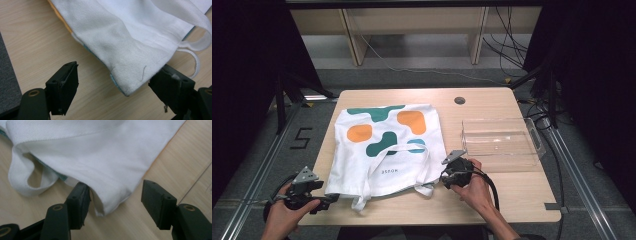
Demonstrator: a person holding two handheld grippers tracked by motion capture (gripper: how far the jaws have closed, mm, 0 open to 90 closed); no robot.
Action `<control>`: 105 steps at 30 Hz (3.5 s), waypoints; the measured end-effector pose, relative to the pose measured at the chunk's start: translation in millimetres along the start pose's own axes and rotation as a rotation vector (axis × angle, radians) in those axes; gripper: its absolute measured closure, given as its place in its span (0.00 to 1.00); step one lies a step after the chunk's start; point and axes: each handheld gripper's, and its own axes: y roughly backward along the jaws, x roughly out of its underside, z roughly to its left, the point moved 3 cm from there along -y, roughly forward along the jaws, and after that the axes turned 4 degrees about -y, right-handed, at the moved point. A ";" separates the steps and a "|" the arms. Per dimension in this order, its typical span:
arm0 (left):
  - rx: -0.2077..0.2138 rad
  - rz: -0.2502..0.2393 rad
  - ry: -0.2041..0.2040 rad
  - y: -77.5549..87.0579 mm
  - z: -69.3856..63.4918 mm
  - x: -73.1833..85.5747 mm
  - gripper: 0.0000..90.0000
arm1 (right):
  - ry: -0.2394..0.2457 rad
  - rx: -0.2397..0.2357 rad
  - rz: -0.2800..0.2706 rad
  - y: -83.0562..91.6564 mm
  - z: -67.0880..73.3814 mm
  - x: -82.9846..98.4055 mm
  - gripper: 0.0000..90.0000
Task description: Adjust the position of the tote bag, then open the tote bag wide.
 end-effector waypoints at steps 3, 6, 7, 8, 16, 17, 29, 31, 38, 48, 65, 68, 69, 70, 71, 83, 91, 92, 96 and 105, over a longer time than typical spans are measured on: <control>0.012 -0.001 -0.008 0.7 3.3 -1.5 0.28 | -0.007 -0.007 -0.052 4.1 -1.9 -4.6 0.48; 0.019 -0.013 -0.018 0.0 4.0 -4.7 0.33 | -0.007 -0.016 -0.070 5.0 -1.6 -6.7 0.49; 0.046 -0.003 -0.026 0.6 3.2 -5.4 0.37 | 0.000 -0.022 -0.066 4.5 -1.7 -6.4 0.49; 0.053 -0.025 -0.039 -0.7 1.3 -6.2 0.45 | 0.005 -0.025 -0.063 3.7 -2.2 -6.3 0.49; 0.046 -0.042 -0.070 3.0 3.0 -11.8 0.69 | -0.004 -0.022 0.013 -2.9 7.1 -3.9 0.46; 0.046 -0.049 -0.074 2.7 3.6 -12.9 0.69 | -0.001 -0.018 0.011 -4.4 9.8 -5.3 0.46; 0.026 -0.012 -0.044 4.4 10.8 -8.2 0.70 | -0.027 0.065 0.063 -22.9 2.1 -14.1 0.49; 0.016 0.000 -0.060 4.0 9.9 -8.0 0.70 | -0.024 0.065 0.061 -26.3 -1.9 -11.7 0.50; -0.015 -0.010 -0.043 -7.2 4.4 -9.1 0.61 | 0.007 0.084 0.056 -33.1 1.4 -12.9 0.51; 0.020 0.001 -0.028 -17.1 12.1 -17.7 0.69 | 0.004 0.054 0.059 -31.3 -0.5 -11.9 0.59; 0.046 -0.055 -0.065 -3.0 21.3 -16.0 0.84 | 0.029 0.008 -0.123 22.5 -0.2 -19.7 0.90; 0.042 -0.052 -0.083 -1.2 13.1 -17.0 0.84 | 0.048 -0.003 -0.130 33.1 8.0 -15.6 0.90; 0.042 -0.052 -0.083 -1.2 13.1 -17.0 0.84 | 0.048 -0.003 -0.130 33.1 8.0 -15.6 0.90; 0.039 -0.039 -0.132 2.6 6.8 -16.8 0.84 | 0.059 0.002 -0.129 39.8 11.8 -11.8 0.90; 0.046 -0.044 -0.131 4.1 3.1 -16.8 0.85 | 0.060 0.005 -0.131 41.9 12.4 -10.5 0.90; 0.081 -0.168 -0.117 23.6 -8.7 -22.4 0.85 | 0.012 -0.039 -0.205 74.5 12.9 -2.8 0.91; 0.047 -0.257 -0.131 57.7 4.9 -49.7 0.88 | 0.043 -0.078 -0.242 103.2 2.5 -29.6 0.93; 0.039 -0.277 -0.128 64.0 6.8 -57.2 0.88 | 0.046 -0.082 -0.242 107.6 -0.4 -35.2 0.93; 0.036 -0.252 -0.220 83.2 13.6 -80.1 0.88 | 0.092 -0.072 -0.241 129.8 -12.5 -61.3 0.94; 0.040 -0.260 -0.264 124.1 26.0 -123.5 0.88 | 0.112 -0.108 -0.242 174.4 -29.2 -113.4 0.95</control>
